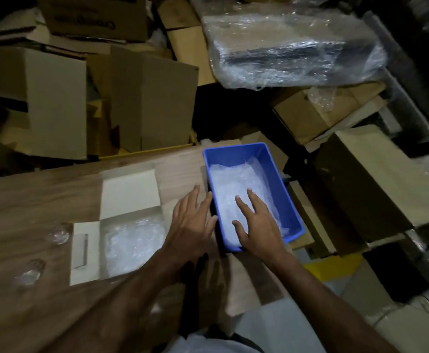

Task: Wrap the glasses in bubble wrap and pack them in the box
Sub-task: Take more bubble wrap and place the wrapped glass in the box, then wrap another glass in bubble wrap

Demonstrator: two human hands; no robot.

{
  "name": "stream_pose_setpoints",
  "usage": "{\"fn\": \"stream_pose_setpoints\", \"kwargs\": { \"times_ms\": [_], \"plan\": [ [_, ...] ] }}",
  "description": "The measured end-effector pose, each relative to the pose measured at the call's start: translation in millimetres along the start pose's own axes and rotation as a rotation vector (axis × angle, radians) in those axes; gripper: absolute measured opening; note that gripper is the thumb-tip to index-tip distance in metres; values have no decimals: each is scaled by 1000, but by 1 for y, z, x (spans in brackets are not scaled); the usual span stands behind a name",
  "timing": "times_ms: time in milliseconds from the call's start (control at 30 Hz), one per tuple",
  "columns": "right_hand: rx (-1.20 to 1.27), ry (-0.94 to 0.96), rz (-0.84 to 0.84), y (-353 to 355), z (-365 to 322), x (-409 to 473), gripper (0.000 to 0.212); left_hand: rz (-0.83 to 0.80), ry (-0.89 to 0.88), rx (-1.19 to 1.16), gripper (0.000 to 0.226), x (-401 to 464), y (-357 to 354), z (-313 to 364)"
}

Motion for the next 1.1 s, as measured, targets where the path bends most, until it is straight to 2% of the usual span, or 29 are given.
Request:
{"fn": "stream_pose_setpoints", "kwargs": {
  "times_ms": [33, 100, 200, 300, 367, 500, 567, 833, 1100],
  "plan": [
    [-24, -14, -48, 3, 15, 0, 62, -45, 12, -23, 60, 10, -9, 9],
    [-84, -68, -273, 3, 39, 2, 71, -153, 54, -13, 72, 27, -28, 19],
    [-200, -95, -589, -8, 64, 10, 86, -241, 103, 50, 73, 43, -54, 20],
    [-258, -70, -727, -27, 75, 22, 99, -322, 186, 81, 71, 45, -71, 15],
    [-341, -36, -780, -41, 81, 27, 94, -343, 221, 83, 70, 42, -77, 12],
    [-347, 68, -701, -57, 85, 32, 51, -325, 214, 75, 70, 41, -80, 13],
    [-319, 69, -660, -59, 87, 35, 38, -306, 219, 57, 72, 41, -82, 14],
    [-352, 265, -574, -60, 84, 49, 17, -274, 220, 69, 74, 42, -83, 16],
    [-186, 394, -294, -31, 76, 49, 7, -255, 212, 18, 76, 41, -79, 17]
  ]
}}
Point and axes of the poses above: each hand's wrist, its own x-axis towards the middle knuckle, its own y-axis out of the back of the hand, z = x × y, the point moved 5 cm from there along x, towards the middle knuckle, and after that the axes turned 6 degrees about z, right-handed, at the moved point
